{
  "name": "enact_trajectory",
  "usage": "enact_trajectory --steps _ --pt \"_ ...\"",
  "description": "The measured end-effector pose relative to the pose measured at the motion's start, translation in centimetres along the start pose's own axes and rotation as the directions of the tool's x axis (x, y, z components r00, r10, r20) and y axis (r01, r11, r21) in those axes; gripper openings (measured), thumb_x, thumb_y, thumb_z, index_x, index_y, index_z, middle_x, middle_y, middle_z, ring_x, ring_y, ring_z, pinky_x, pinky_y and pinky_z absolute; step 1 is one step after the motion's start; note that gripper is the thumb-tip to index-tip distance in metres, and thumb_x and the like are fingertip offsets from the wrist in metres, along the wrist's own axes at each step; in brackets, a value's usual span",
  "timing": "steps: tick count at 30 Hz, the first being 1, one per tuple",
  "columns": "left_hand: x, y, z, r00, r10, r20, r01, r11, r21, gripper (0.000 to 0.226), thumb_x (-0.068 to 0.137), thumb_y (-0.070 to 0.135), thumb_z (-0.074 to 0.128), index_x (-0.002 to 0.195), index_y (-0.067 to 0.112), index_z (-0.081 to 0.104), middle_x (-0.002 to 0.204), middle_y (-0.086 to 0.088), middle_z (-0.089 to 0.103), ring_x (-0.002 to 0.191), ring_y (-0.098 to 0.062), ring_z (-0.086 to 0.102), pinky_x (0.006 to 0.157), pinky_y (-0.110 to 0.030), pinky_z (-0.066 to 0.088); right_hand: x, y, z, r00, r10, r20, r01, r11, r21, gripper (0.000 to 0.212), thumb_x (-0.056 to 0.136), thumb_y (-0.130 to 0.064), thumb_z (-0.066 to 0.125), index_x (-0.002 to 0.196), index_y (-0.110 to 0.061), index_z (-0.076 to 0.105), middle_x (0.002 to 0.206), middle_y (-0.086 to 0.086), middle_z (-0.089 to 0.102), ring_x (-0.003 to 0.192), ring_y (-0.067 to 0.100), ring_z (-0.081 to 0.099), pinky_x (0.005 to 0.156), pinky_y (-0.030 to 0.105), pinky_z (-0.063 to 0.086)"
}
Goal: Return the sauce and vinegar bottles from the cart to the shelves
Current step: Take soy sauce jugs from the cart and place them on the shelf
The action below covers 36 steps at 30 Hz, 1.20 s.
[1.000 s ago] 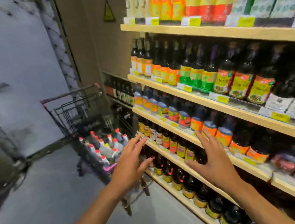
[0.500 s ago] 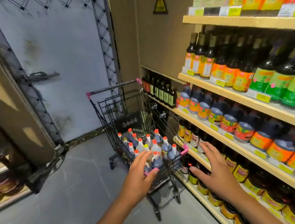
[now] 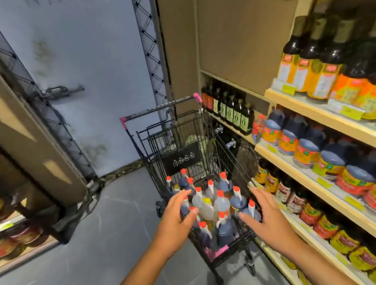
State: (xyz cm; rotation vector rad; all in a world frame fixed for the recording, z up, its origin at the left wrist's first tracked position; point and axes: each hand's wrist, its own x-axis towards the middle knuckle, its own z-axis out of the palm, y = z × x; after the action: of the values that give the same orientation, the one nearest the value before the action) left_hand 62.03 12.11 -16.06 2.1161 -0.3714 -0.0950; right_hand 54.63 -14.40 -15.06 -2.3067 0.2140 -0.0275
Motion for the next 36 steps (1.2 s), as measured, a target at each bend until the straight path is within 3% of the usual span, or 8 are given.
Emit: enact_trajectory --steps 9,12,15,19,23,26,31,36 --pt "11.4 -7.2 -2.9 0.988 -0.137 0.067 0.141 0.989 -0.052 0.052 0.083 0.055 0.061 0.132 0.039 0.054 0.138 0.012 0.055 0.131 -0.006 0.051 0.113 -0.039 0.042 10.7 -1.2 5.2 0.994 0.105 0.031 -0.108 0.987 0.119 0.076 0.094 -0.041 0.067 0.155 -0.032 0.023 0.142 -0.020 0.027 0.128 -0.003 0.029 0.106 0.023 0.029" --pt "15.7 -9.9 -5.2 0.981 -0.141 0.130 0.151 0.986 -0.071 0.040 0.093 0.034 0.067 0.131 0.036 0.056 0.136 0.011 0.058 0.126 0.004 0.051 0.113 -0.039 0.042 14.0 -2.7 7.4 0.986 0.166 0.012 -0.167 0.981 0.103 0.075 0.095 -0.040 0.066 0.155 -0.031 0.024 0.141 -0.020 0.028 0.127 -0.003 0.031 0.107 0.022 0.027" --pt "20.3 -12.2 -7.4 0.974 -0.126 0.189 0.145 0.985 -0.089 0.037 0.097 0.015 0.065 0.128 0.032 0.055 0.131 0.009 0.060 0.115 0.020 0.050 0.109 -0.027 0.043 17.3 -4.4 9.5 0.978 0.206 -0.010 -0.204 0.972 0.116 0.059 0.094 -0.037 0.067 0.143 -0.039 0.033 0.132 -0.018 0.038 0.118 -0.006 0.043 0.099 0.019 0.030" --pt "25.1 -13.7 -9.1 0.958 -0.114 0.264 0.139 0.987 -0.078 0.038 0.097 0.009 0.062 0.128 0.030 0.055 0.128 0.007 0.061 0.119 -0.003 0.058 0.096 -0.007 0.040 21.5 -5.4 12.1 0.975 0.217 -0.046 -0.212 0.973 0.086 0.048 0.085 -0.049 0.061 0.131 -0.041 0.051 0.129 -0.017 0.056 0.118 0.007 0.055 0.102 0.039 0.044" --pt "29.1 -15.2 -10.1 0.930 -0.082 0.357 0.098 0.995 -0.029 0.036 0.101 0.015 0.057 0.135 0.025 0.053 0.122 0.024 0.053 0.107 0.017 0.051 0.084 0.004 0.035 25.1 -4.4 15.2 0.977 0.195 -0.089 -0.195 0.981 0.015 0.021 0.097 -0.052 0.056 0.101 -0.031 0.057 0.097 -0.004 0.063 0.089 0.021 0.061 0.077 0.044 0.049" --pt "32.4 -16.8 -9.8 0.921 -0.065 0.383 0.063 0.998 0.016 0.037 0.101 0.019 0.059 0.138 0.020 0.053 0.127 0.018 0.050 0.118 0.003 0.046 0.083 0.009 0.027 27.9 -5.1 16.5 0.954 0.283 -0.102 -0.283 0.959 0.018 0.032 0.097 -0.035 0.064 0.121 -0.015 0.057 0.118 0.008 0.063 0.103 0.027 0.061 0.088 0.040 0.048" --pt "38.2 -19.1 -8.6 0.879 -0.158 0.451 0.139 0.987 0.075 0.044 0.102 0.029 0.056 0.145 0.028 0.047 0.148 0.008 0.049 0.132 -0.004 0.043 0.105 -0.019 0.032 34.2 -2.1 18.5 0.930 0.367 -0.015 -0.368 0.928 -0.062 0.032 0.099 -0.037 0.060 0.125 -0.020 0.053 0.119 0.000 0.061 0.102 0.017 0.058 0.080 0.030 0.041" --pt "43.7 -22.2 -6.4 0.828 -0.246 0.504 0.193 0.969 0.155 0.043 0.103 0.032 0.051 0.145 0.034 0.043 0.155 0.004 0.043 0.141 -0.016 0.042 0.118 -0.047 0.034 41.1 -0.1 21.3 0.890 0.438 0.131 -0.425 0.898 -0.116 0.058 0.097 -0.039 0.059 0.148 -0.018 0.042 0.147 0.008 0.051 0.116 0.023 0.063 0.101 0.033 0.045"
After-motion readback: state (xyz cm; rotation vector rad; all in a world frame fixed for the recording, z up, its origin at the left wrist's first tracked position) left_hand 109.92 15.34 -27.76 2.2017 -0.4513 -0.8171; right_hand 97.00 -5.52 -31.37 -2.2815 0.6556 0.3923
